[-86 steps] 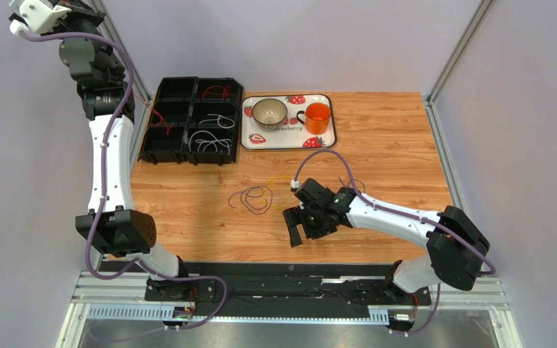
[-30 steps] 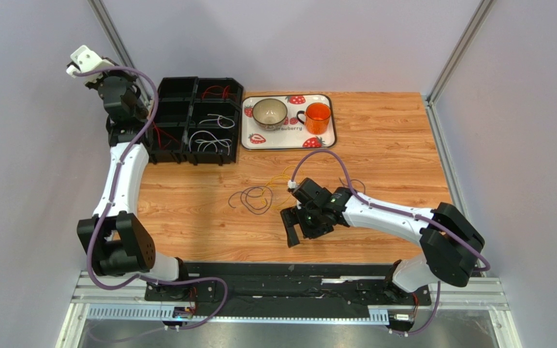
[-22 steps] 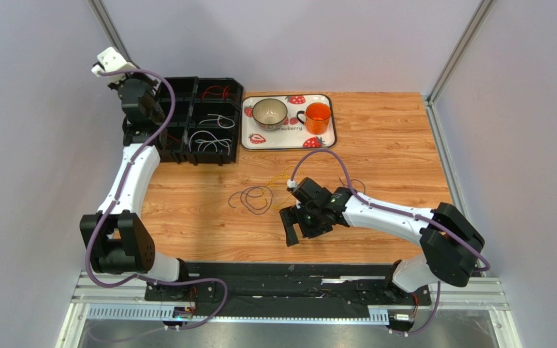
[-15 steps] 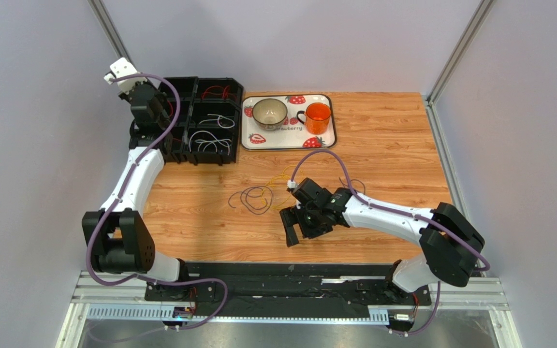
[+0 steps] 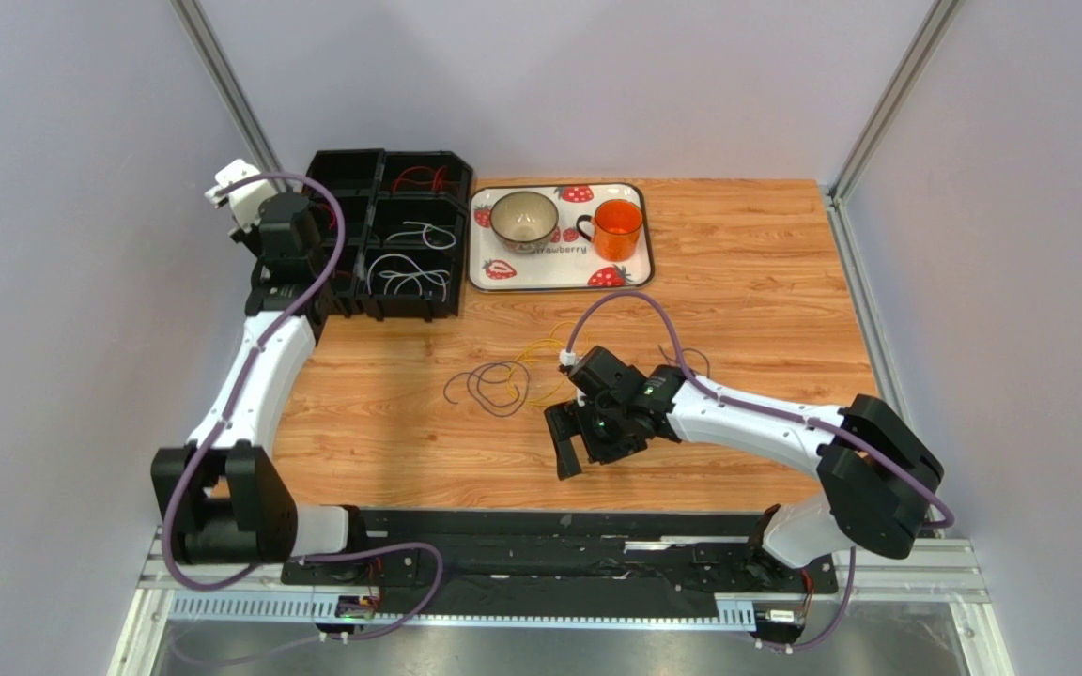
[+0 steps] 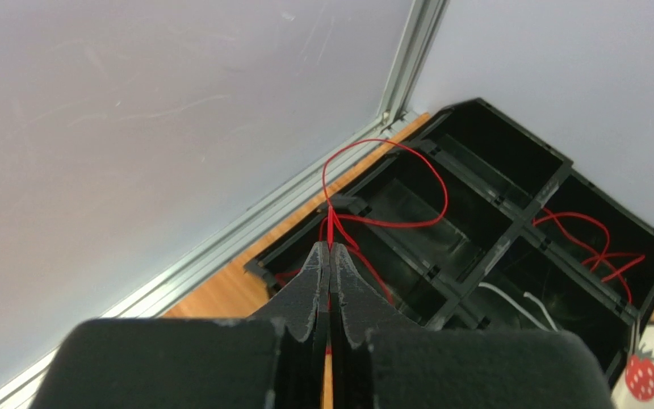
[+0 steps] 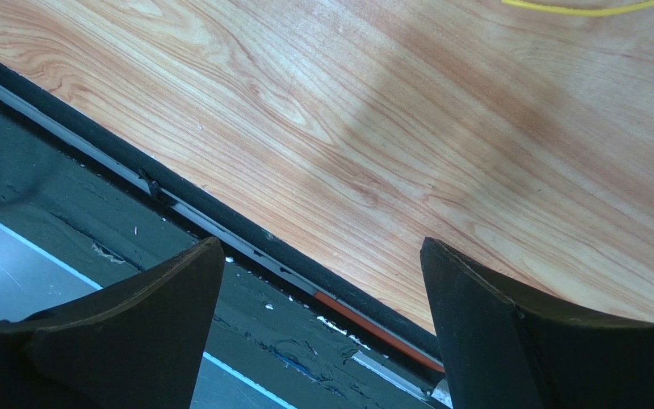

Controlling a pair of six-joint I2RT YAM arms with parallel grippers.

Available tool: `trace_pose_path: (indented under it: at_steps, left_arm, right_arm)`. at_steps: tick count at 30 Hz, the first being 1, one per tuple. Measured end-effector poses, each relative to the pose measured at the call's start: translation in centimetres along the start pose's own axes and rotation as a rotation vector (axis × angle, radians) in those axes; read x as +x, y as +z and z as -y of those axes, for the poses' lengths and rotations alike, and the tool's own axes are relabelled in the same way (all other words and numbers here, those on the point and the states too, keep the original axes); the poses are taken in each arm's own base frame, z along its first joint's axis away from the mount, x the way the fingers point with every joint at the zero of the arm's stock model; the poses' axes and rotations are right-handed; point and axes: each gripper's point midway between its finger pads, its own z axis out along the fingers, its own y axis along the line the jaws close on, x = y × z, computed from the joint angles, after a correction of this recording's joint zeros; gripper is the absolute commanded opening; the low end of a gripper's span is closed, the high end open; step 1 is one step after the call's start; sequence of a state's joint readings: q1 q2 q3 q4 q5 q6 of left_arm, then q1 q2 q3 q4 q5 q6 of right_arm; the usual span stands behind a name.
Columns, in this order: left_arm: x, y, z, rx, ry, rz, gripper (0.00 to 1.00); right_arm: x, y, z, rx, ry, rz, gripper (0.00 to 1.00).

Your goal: Untangle the cables

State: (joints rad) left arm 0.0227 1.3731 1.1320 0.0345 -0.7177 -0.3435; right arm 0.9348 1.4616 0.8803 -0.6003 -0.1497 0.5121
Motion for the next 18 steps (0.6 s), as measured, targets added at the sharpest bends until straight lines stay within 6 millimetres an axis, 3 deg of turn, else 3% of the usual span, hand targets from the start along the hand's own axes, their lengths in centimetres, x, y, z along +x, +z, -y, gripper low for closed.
trace_pose_path:
  at_steps: [3,10,18]
  left_arm:
    - [-0.3,-2.1,-1.7,0.006,-0.017,0.007,0.00]
    - [-4.3,-5.5,-2.0,0.097,-0.089,0.050,0.00]
    - [-4.2,-7.1,-2.5,0.132,-0.088,0.005,0.00]
  right_arm:
    - [0.0,-0.2,-0.1,-0.004,0.003,0.007,0.90]
    - [0.1,-0.7,-0.1,-0.012,0.014,0.020,0.90]
    - [0.7,-1.1,0.1,-0.019,0.031,0.027,0.90]
